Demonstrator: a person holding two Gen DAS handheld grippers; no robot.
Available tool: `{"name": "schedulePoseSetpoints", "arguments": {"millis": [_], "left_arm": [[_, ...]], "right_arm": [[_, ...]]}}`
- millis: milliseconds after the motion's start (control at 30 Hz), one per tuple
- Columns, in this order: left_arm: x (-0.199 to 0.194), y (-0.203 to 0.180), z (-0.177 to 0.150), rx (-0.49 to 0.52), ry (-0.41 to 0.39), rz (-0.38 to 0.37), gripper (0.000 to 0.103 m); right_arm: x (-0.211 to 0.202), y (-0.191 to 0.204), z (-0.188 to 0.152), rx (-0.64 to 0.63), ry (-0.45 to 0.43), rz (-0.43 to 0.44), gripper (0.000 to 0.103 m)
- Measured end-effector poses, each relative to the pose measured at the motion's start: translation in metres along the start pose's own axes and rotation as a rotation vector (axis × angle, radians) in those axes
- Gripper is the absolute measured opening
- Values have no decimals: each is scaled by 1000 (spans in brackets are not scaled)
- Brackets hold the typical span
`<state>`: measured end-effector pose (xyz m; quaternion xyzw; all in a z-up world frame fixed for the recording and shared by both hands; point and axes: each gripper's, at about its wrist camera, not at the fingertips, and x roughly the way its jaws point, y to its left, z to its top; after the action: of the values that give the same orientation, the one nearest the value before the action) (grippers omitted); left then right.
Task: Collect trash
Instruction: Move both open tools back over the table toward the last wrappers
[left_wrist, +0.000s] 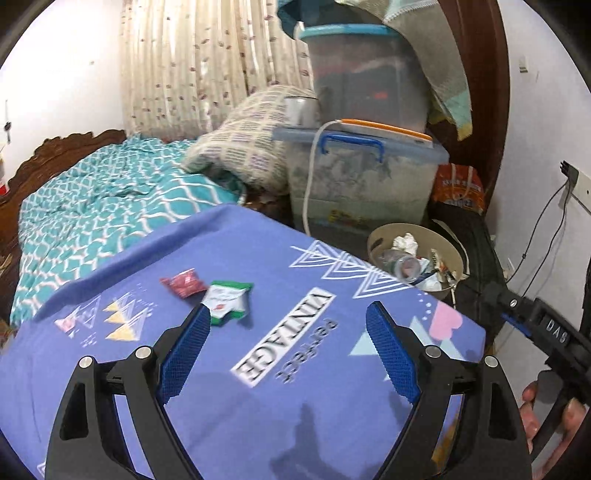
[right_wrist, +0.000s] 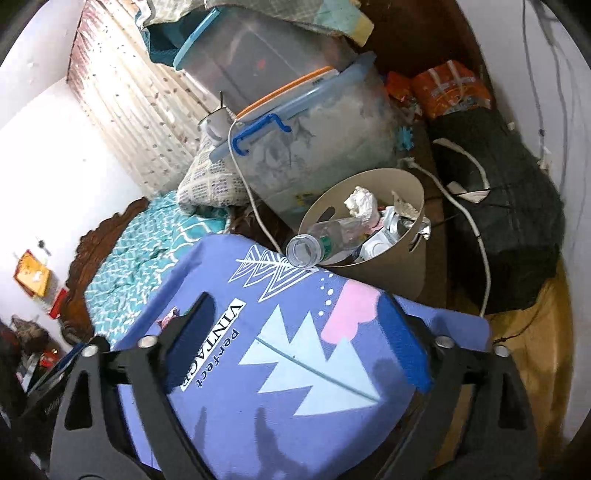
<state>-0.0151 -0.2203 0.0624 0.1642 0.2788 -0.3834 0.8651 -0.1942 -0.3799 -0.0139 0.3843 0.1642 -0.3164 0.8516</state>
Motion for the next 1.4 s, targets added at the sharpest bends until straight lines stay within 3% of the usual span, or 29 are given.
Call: {"name": "schedulePoseSetpoints", "arguments": {"millis": [233,433,533,767,900,1200,1400], "left_arm": [[-18,28,-22,-36,-7,11,82],[-17,47,-47,-62,8,35,84],[-9,59,-64,-75,18,67,89],[29,91,-102,-108,145,122,89],[30,97,-108,-132,150,119,89],[28,86,-110,-89,137,164,91],[24,80,-109,-62,109,192,93]], "right_arm": [[-20,37,-15,-46,-37,3,96],[-13,59,-41,-103,0,2,97],[-6,65,-60,-123,19,-40,99],[35,60,-102,-130,207,-81,99],[47,53,-113,-104,289,-88,100],[40,60,-124,-207,231,-112,100],[33,59,-125,-203,191,-115,100]]}}
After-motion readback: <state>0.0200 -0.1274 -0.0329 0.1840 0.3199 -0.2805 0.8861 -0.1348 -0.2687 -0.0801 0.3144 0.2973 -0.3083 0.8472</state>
